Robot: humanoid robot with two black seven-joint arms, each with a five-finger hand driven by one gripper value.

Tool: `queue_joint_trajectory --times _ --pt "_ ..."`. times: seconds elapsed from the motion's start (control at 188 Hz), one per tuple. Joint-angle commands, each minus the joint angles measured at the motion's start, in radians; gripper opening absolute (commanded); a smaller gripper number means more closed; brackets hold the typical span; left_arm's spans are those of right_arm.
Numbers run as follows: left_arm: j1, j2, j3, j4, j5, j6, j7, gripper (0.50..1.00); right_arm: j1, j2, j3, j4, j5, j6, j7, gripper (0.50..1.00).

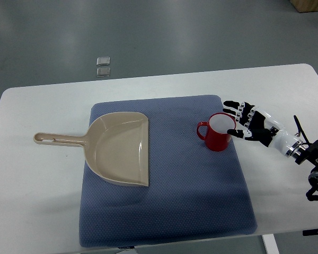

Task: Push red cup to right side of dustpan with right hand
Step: 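Move the right hand toward the red mug's side farthest from the dustpan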

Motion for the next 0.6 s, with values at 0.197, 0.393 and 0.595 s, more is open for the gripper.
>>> queue_joint_trajectory --times 0.197,0.393,0.595 --pt "0.000 0.000 0.000 0.000 0.000 0.000 0.000 1.000 0.003 0.001 0.000 0.000 -0.020 -0.008 0.000 0.921" --pt "0.000 0.000 0.000 0.000 0.000 0.000 0.000 1.000 0.003 0.002 0.000 0.001 -0.032 -0.008 0.000 0.921" --pt "0.000 0.000 0.000 0.000 0.000 0.000 0.000 1.000 0.003 0.005 0.000 0.001 -0.048 -0.012 0.000 0.921"
